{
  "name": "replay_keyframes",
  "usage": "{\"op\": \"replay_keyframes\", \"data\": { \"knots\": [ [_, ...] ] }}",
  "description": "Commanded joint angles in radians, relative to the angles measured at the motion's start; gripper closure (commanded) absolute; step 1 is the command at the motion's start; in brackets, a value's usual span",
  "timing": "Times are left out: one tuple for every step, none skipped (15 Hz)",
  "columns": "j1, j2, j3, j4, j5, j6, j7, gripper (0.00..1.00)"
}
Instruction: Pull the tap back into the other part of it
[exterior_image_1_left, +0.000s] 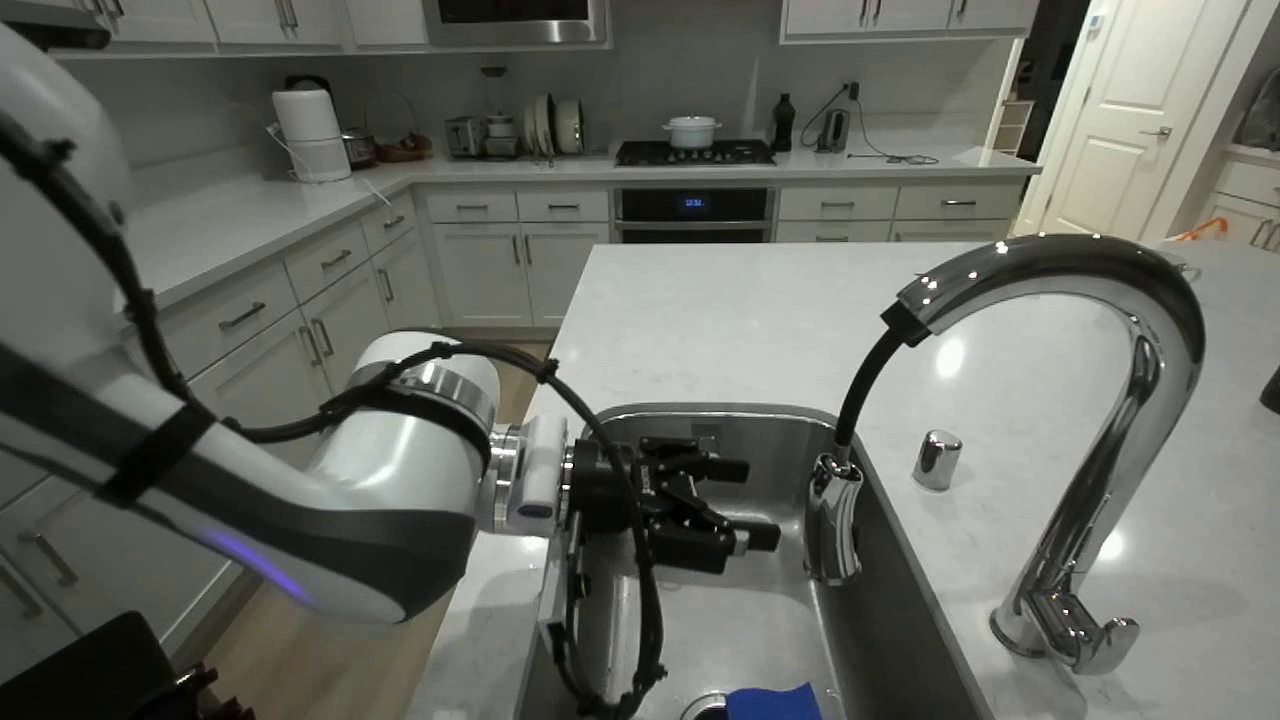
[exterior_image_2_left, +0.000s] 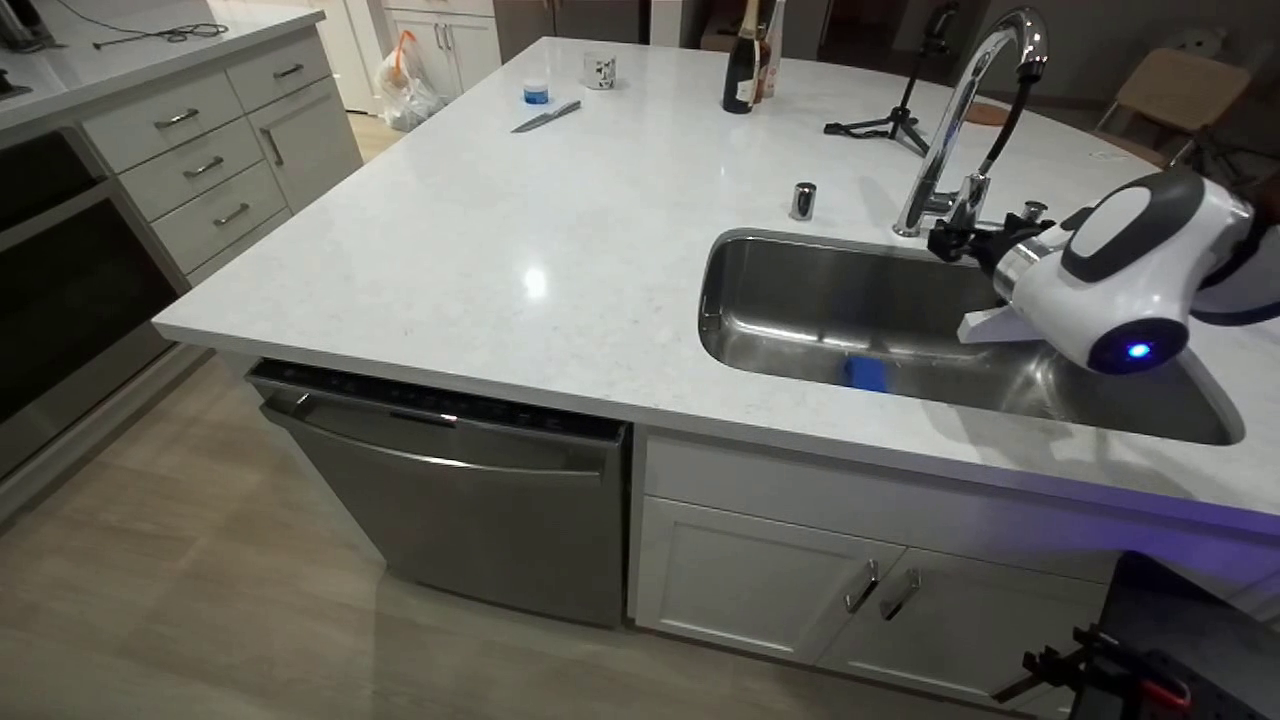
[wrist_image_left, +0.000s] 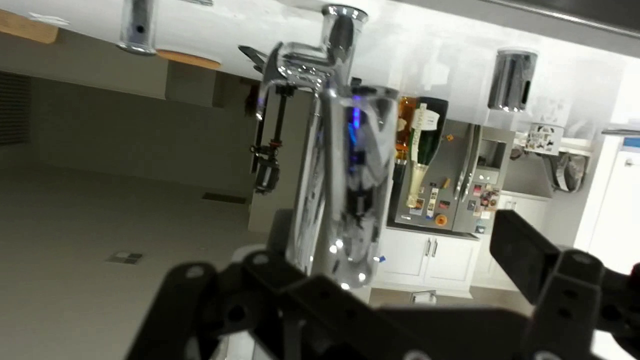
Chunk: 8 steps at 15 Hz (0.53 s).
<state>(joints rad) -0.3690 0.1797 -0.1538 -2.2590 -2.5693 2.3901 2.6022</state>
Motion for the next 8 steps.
{"op": "replay_keyframes", "data": {
  "knots": [
    [-0.033, 0.072, 0.085, 0.098, 0.002, -0.048, 0.0, 0.0],
    [-0.034, 0.089, 0.093, 0.115, 0.002, -0.059, 0.0, 0.0],
    [-0.037, 0.105, 0.1, 0.129, 0.005, -0.068, 0.0, 0.0],
    [-0.031, 0.117, 0.091, 0.137, 0.013, -0.078, 0.0, 0.0],
    [-0.022, 0.129, 0.078, 0.143, 0.021, -0.086, 0.0, 0.0],
    [0.005, 0.135, 0.047, 0.148, 0.043, -0.085, -0.007, 0.0],
    [0.005, 0.142, 0.041, 0.155, 0.071, -0.09, -0.02, 0.0],
    [0.005, 0.144, 0.034, 0.157, 0.101, -0.095, -0.031, 0.0]
  ]
}}
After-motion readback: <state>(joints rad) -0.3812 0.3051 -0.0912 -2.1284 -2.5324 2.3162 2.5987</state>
